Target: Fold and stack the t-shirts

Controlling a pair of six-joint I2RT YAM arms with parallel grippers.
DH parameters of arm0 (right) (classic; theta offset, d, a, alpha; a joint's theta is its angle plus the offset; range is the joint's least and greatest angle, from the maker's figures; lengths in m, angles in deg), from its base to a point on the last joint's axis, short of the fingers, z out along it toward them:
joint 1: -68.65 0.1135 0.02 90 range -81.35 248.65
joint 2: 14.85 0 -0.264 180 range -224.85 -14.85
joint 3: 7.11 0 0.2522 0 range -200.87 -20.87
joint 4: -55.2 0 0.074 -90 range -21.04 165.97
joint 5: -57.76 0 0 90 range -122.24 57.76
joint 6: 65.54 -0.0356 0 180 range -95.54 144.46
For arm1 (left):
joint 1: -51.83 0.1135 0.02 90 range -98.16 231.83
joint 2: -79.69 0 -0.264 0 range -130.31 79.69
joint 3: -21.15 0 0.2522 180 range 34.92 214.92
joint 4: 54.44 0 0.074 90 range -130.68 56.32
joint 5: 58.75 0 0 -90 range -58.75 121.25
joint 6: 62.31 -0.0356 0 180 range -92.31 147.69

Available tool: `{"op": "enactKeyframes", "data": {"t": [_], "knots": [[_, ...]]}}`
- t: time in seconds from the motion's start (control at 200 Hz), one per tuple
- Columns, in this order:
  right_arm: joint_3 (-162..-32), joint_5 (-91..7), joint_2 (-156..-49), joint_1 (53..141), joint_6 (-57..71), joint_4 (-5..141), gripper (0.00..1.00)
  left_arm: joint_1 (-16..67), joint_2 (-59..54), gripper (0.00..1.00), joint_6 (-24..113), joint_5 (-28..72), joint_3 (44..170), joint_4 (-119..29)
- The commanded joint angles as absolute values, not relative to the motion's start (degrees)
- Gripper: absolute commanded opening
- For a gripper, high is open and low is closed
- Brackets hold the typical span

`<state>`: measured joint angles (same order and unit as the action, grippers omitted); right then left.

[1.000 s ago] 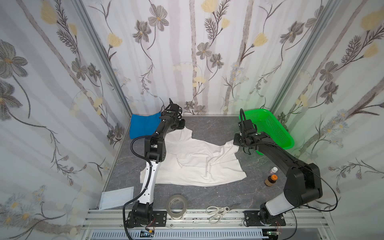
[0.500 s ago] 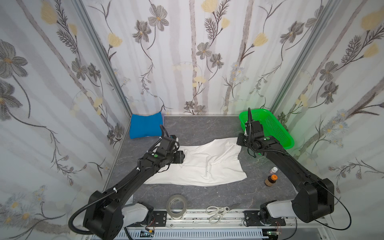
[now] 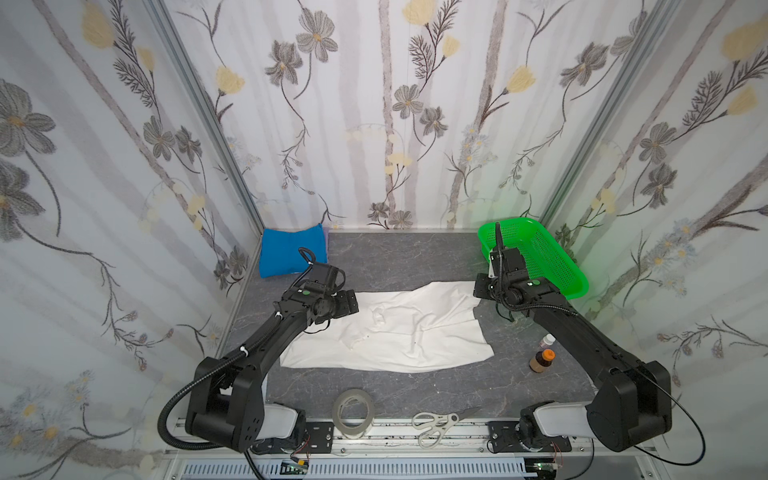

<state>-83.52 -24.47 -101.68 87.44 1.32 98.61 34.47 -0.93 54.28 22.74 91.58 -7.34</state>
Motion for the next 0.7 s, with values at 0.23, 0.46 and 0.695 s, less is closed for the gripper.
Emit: {"op": "enactKeyframes", "data": {"t": [0.23, 0.46, 0.695], "knots": [[-83.89, -25.11, -103.12, 87.52, 0.99, 96.74, 0.00, 31.34, -8.32, 0.62, 56.44, 20.39, 97.99, 9.03], [-84.14, -25.09, -103.77, 87.45, 1.30, 96.54, 0.00, 26.22, -7.21, 0.58, 57.49, 22.29, 90.62, 4.35], [-84.15, -24.95, -103.97, 87.42, 1.34, 96.60, 0.00, 24.06, -7.50, 0.55, 56.64, 27.69, 87.06, -2.38]]}}
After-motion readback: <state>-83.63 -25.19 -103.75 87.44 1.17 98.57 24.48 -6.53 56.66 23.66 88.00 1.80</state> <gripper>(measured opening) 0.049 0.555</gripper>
